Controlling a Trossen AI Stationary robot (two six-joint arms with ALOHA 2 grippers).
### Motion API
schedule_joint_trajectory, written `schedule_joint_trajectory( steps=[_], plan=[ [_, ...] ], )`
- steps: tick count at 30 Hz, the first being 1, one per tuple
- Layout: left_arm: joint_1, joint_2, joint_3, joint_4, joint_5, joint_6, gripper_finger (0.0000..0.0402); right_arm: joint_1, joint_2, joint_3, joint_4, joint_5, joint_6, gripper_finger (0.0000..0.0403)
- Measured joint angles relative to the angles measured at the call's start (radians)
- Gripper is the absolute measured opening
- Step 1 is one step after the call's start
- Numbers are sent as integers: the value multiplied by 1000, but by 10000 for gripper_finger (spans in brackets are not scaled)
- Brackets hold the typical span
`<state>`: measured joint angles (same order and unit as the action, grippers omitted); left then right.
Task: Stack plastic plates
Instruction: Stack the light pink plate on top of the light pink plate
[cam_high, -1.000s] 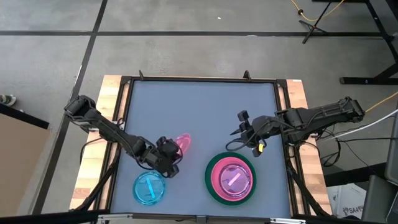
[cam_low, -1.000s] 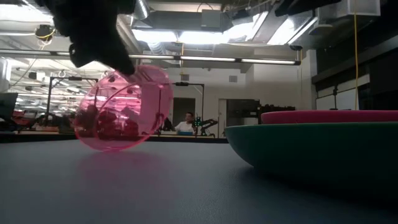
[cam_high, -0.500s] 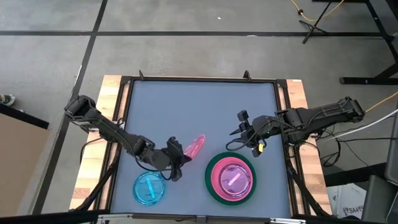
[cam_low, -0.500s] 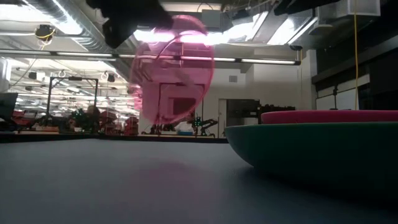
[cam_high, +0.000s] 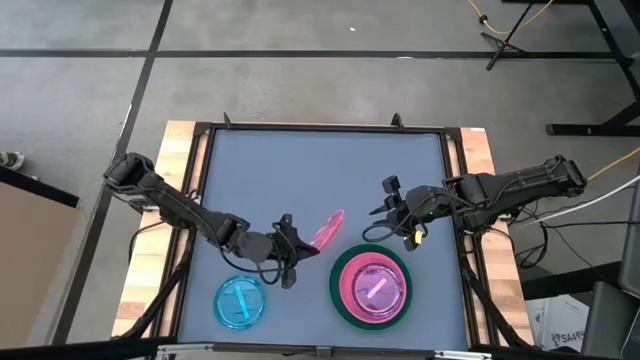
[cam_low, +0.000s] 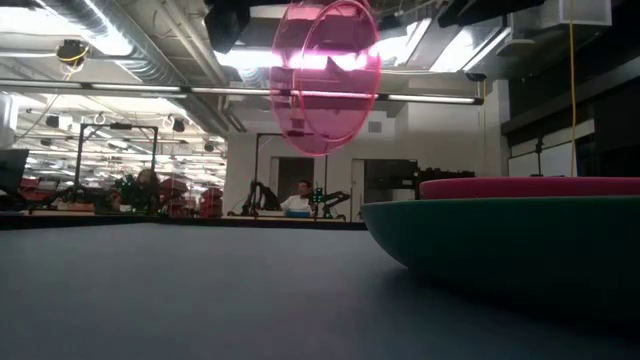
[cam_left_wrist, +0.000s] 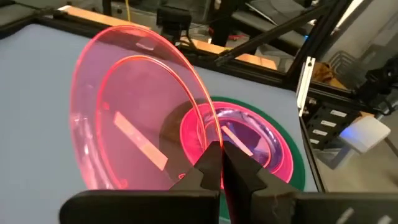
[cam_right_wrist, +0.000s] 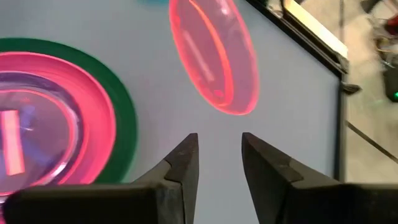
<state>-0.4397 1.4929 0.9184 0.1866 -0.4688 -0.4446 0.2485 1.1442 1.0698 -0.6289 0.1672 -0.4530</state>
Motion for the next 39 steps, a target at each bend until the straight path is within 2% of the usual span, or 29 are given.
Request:
schedule_joint_trajectory(
  steps=[5,11,14,20,26,31,39],
  plan=[
    [4,0,1,18,18,11,0,0,0,0,0,55,1,113],
    [4,3,1,18,22,14,0,0,0,0,59,26,15,113],
    [3,19,2,19,24,58,0,0,0,0,117,40,116,113],
    [5,88,2,37,25,160,0,-1,0,0,209,146,332,113],
    [10,157,2,41,-51,280,0,-20,3,1,221,214,443,113],
    [9,175,2,38,-165,427,0,-103,13,1,204,145,573,113],
    [10,174,3,35,-295,612,0,-266,41,1,208,-15,627,113]
  ],
)
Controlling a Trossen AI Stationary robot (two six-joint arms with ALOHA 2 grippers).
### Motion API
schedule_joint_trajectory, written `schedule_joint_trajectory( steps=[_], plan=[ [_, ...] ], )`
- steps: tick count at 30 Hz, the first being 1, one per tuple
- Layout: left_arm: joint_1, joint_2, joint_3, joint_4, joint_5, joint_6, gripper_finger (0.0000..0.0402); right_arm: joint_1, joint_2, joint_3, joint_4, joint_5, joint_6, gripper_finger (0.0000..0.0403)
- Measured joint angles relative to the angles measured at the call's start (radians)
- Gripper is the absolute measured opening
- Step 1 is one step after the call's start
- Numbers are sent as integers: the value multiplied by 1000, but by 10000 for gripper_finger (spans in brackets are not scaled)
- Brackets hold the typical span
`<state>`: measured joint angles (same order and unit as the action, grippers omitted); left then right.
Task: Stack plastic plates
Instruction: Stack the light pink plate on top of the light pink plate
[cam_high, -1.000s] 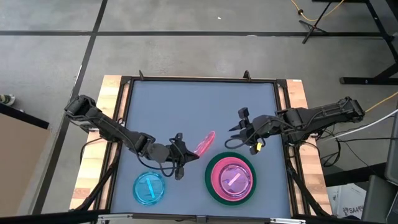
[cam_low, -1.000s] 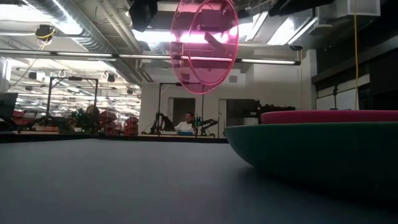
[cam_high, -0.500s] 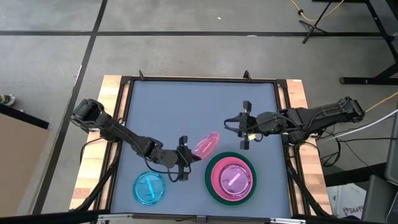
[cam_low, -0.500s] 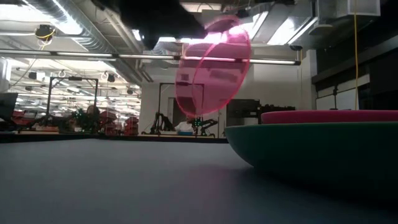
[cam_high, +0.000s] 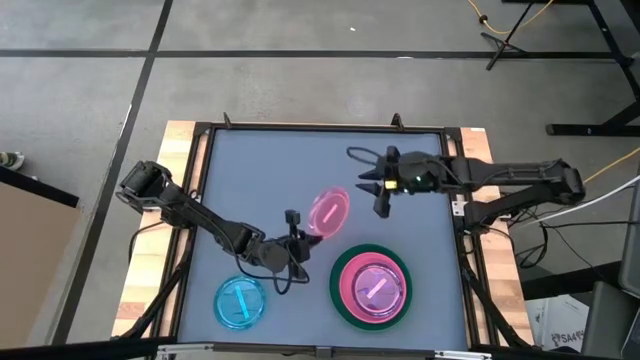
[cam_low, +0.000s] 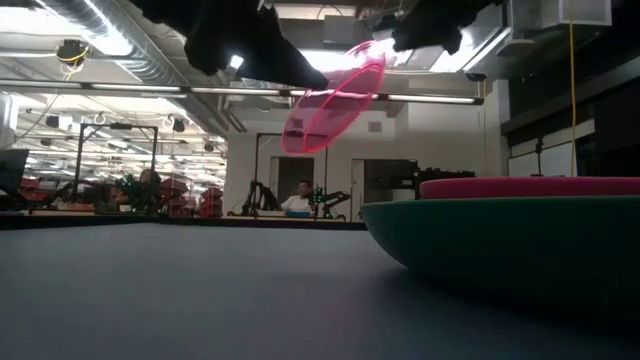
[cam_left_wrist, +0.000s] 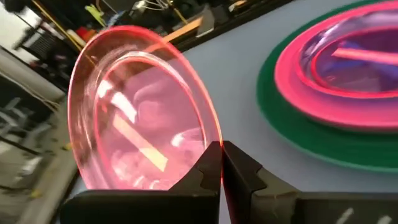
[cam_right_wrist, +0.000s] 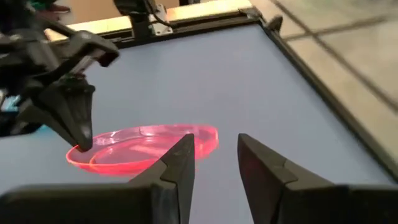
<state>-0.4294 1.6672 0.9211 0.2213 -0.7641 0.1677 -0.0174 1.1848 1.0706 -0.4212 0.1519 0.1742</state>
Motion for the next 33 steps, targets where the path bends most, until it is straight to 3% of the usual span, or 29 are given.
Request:
schedule_joint_trajectory(
  steps=[9,13,20,33],
  plan=[
    [6,0,0,-8,-83,129,0,-112,80,0,11,-174,171,113],
    [27,0,0,-11,-77,132,0,-117,117,0,23,-191,196,113],
    [67,0,0,-39,23,131,0,-114,146,0,67,-216,197,113],
    [69,0,0,-79,26,123,0,-114,146,0,76,-206,222,113]
  ],
)
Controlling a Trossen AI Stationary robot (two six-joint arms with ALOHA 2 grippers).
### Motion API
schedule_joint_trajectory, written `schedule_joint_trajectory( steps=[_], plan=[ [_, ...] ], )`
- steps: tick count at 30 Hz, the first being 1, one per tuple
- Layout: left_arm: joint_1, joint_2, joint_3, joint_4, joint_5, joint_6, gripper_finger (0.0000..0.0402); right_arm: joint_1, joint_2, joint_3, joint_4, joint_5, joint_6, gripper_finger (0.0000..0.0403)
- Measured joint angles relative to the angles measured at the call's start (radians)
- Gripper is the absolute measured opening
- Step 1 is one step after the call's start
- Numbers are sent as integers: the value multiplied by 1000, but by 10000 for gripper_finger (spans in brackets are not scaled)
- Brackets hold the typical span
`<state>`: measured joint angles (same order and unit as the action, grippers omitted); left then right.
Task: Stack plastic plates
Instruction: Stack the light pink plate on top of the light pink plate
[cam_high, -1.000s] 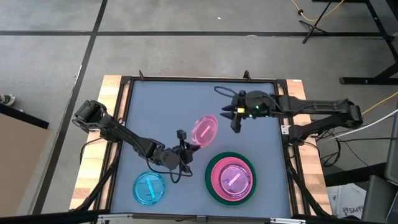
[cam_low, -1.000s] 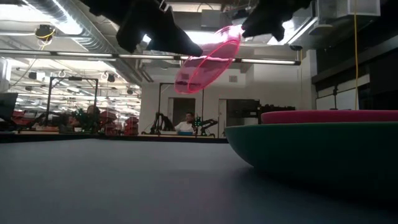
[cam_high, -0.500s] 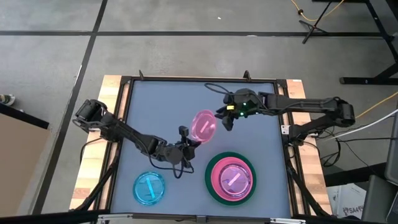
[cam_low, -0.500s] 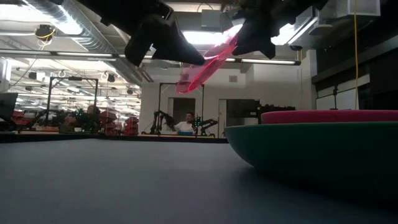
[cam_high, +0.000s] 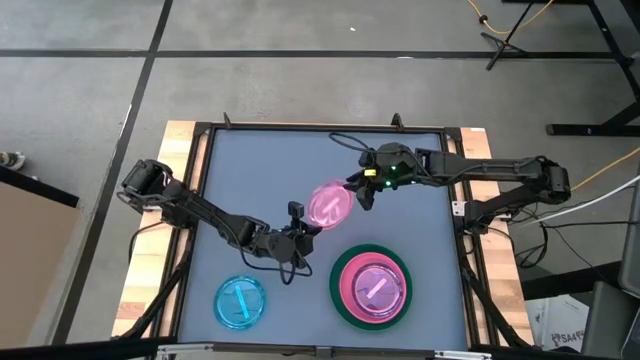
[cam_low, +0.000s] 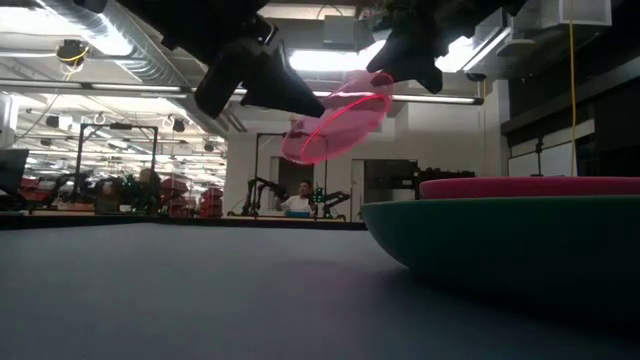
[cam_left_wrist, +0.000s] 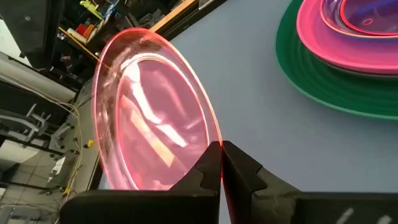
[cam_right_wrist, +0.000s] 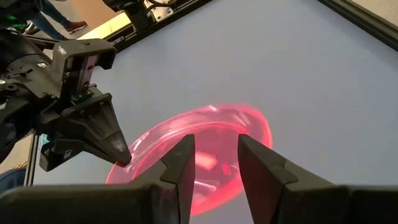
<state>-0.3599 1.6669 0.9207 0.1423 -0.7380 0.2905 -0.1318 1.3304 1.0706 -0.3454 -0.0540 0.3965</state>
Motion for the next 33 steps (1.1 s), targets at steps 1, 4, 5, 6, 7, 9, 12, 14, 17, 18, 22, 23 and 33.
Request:
schedule_joint_trajectory(
  steps=[1,4,5,6,7,9,12,14,17,18,22,23,33],
  plan=[
    [0,0,0,-1,0,0,0,0,0,0,-1,0,0,113],
    [0,0,0,0,-2,0,0,0,1,0,-5,0,0,113],
    [0,0,0,-1,-2,0,0,0,4,0,-6,0,0,113],
    [0,0,0,-1,-2,0,0,0,6,0,-12,0,0,113],
    [0,0,0,0,-3,0,0,0,8,0,-24,0,0,113],
    [0,0,0,0,-3,0,0,0,19,0,-23,0,0,113],
    [0,0,0,0,-3,0,0,0,40,0,-24,-9,2,113],
    [0,0,0,0,-3,0,0,1,51,0,-28,-10,20,113],
    [0,0,-1,0,-3,0,0,0,61,0,-32,-10,27,113],
    [0,0,-1,0,-4,0,0,0,62,0,-34,-10,27,113],
    [0,0,-1,1,-3,0,0,0,61,0,-33,-10,26,113],
    [0,0,-1,0,-4,0,0,0,61,0,-35,-10,27,113],
    [-1,0,-1,0,-4,0,0,0,56,0,-60,-10,73,113]
  ],
)
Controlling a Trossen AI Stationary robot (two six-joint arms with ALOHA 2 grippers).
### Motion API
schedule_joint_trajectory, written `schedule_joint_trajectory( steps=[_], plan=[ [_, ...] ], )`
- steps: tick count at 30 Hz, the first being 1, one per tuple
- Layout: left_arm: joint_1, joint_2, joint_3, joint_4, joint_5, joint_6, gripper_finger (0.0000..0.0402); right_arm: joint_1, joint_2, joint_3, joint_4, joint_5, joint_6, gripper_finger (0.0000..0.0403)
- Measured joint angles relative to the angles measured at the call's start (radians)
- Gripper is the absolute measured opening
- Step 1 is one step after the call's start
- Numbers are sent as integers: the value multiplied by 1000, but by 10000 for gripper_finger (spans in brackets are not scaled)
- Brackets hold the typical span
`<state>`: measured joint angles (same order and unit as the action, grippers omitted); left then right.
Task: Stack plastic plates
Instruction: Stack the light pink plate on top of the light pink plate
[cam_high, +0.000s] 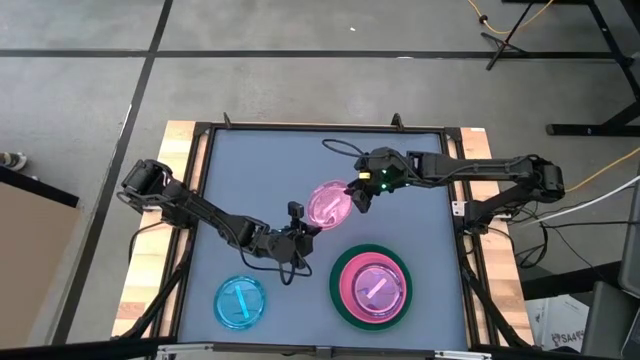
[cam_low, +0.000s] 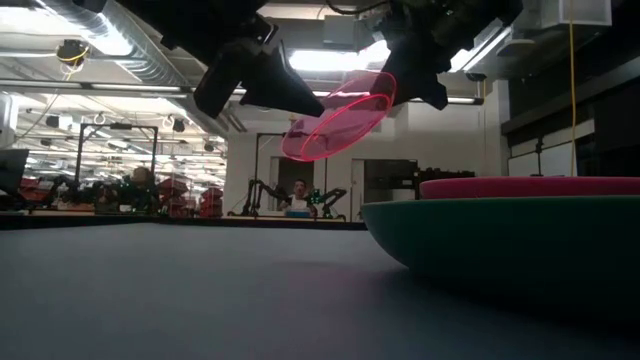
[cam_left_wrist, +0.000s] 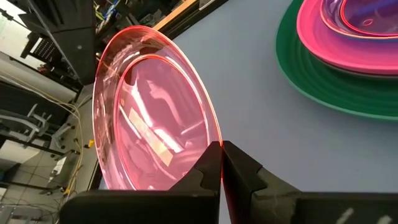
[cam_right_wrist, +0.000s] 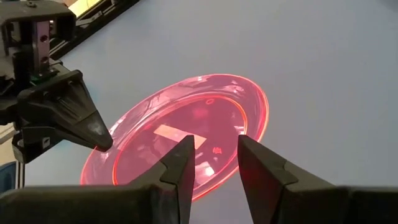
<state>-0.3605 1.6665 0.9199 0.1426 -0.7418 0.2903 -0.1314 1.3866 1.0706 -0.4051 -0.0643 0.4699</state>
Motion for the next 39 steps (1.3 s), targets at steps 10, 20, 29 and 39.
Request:
schedule_joint_trajectory(
  steps=[10,20,29,39],
  plan=[
    [-16,0,0,0,2,-1,0,0,0,0,15,0,1,113],
    [-19,0,0,0,3,-2,0,-1,-1,0,14,9,1,113],
    [-22,0,0,0,-4,0,0,0,-2,0,10,-45,48,113],
    [-23,0,0,-1,-23,22,0,-1,-2,0,-58,-126,138,113]
  ],
)
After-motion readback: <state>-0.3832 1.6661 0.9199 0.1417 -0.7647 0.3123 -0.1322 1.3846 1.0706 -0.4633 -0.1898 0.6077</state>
